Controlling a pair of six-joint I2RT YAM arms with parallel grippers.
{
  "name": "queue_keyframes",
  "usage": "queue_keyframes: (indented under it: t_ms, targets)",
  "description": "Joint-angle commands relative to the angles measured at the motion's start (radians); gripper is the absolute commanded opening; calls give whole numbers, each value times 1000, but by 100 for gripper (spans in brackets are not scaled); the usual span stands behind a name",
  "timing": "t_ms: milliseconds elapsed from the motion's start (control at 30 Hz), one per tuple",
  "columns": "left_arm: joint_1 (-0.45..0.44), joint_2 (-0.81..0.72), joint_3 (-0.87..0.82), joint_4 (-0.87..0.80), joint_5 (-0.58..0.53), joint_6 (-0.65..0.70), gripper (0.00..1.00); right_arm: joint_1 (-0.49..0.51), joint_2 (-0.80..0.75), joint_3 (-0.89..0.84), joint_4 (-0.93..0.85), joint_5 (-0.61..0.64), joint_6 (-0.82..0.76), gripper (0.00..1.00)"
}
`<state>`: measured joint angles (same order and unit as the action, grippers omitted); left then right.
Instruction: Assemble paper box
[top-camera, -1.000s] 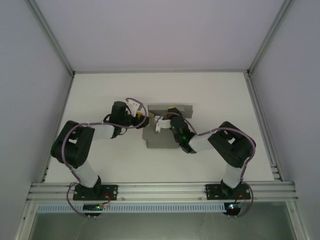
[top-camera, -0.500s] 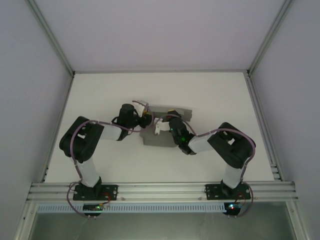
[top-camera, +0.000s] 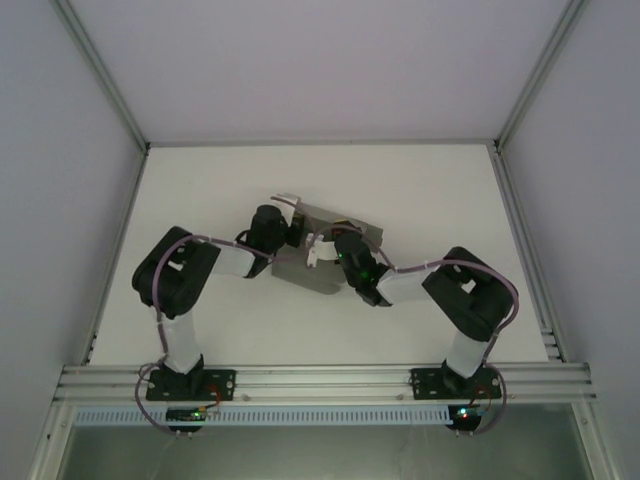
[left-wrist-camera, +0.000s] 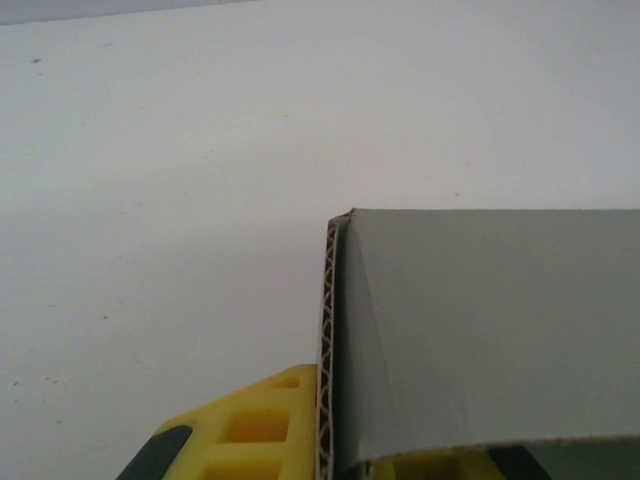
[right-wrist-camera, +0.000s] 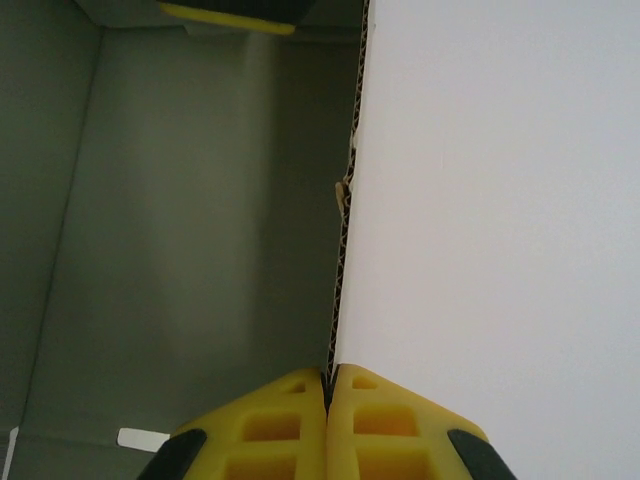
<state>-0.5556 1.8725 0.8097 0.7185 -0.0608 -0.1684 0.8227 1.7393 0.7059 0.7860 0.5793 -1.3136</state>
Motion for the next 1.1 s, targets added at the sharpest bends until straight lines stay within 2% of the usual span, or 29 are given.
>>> queue_keyframes:
  t_ms: [0,167,300,400,433,533,567,633,733,833,933,1000,1067]
  targets:
    - [2,41,18,-56,-301,-89,0,12,-10,-14,-177,-15,62,0]
    - [-21,77,54,-147,-522,-182,0,15,-1,-8,-203,0,100,0]
    - [-29,82,49,-150,-584,-191,0,18,6,-5,-202,6,120,0]
    - [-27,71,49,-168,-514,-165,0,18,13,0,-204,4,123,0]
    - [-26,64,47,-170,-479,-154,7,16,15,1,-203,3,122,0]
    - [-23,38,8,-120,-403,-136,39,14,13,1,-198,1,122,0]
    - [-24,31,-2,-104,-380,-133,42,14,11,1,-198,0,123,0]
    - [-22,20,-5,-94,-346,-128,44,12,7,2,-203,-3,125,0]
    - [-22,11,4,-90,-325,-129,41,12,7,1,-204,-3,125,0]
    - [-20,17,24,-82,-310,-123,45,11,7,-2,-208,-18,127,0]
    - [-12,32,54,-87,-300,-125,39,10,5,2,-225,-34,133,0]
    - [-2,42,78,-112,-257,-136,26,5,-3,4,-239,-58,147,0]
    - [1,45,86,-125,-247,-135,7,-4,-15,20,-273,-74,175,3]
